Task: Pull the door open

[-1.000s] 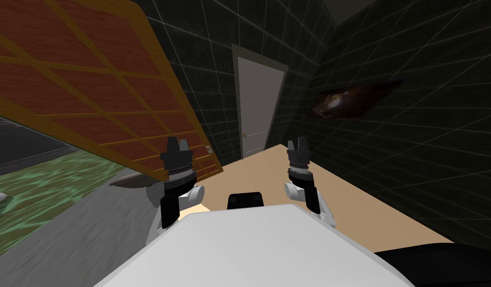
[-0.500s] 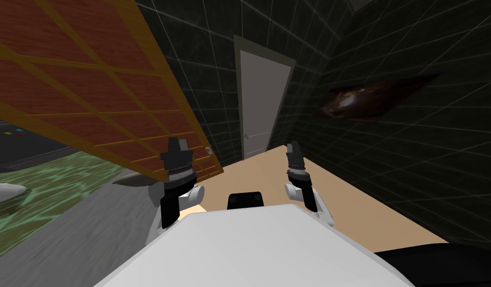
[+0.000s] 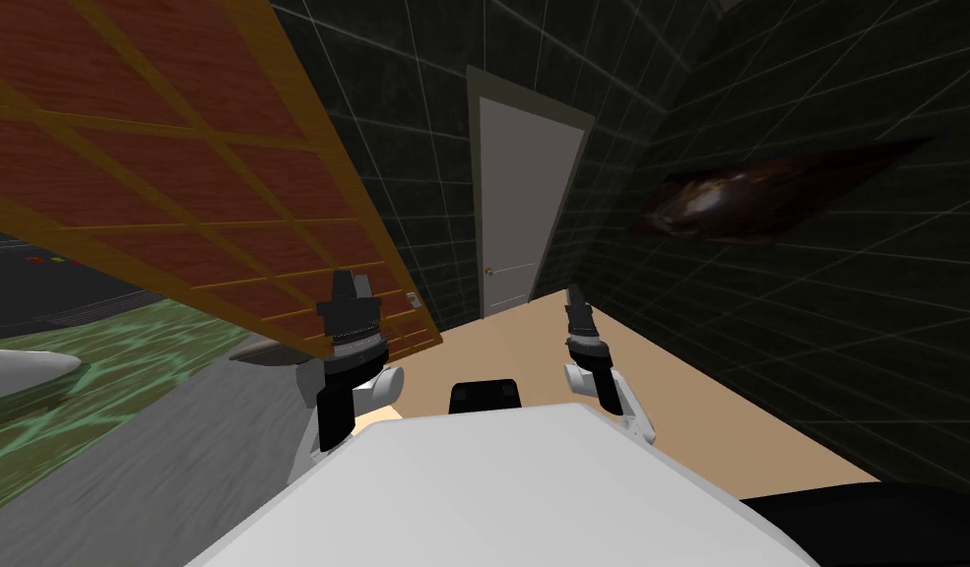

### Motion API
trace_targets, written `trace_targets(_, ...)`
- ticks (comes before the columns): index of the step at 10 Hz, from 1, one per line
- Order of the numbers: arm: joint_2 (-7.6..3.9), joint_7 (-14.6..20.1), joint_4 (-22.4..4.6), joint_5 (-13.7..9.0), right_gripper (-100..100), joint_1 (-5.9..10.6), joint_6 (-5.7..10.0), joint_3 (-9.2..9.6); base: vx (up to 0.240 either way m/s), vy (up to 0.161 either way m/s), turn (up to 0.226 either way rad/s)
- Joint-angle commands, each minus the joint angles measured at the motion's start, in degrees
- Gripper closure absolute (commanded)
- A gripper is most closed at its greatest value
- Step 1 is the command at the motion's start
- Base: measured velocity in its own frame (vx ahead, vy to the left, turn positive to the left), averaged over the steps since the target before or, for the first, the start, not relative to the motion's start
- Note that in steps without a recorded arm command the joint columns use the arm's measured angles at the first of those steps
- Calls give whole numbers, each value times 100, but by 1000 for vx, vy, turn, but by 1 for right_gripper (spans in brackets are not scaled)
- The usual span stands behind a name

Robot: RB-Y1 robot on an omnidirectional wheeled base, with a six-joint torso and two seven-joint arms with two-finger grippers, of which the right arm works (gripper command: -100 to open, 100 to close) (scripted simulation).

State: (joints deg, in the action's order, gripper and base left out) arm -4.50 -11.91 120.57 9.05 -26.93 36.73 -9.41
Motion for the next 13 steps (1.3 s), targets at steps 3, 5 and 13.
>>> trace_targets(3, -44, -270, -391, 221, -100, 31, 176, -174, 92, -18, 64)
trace_targets(5, -57, -434, -626, 359, -100, 61, 269, -269, 95, -13, 64)
trace_targets(13, -84, -1120, -1607, 935, -100, 188, 658, -664, 97, -22, 71)
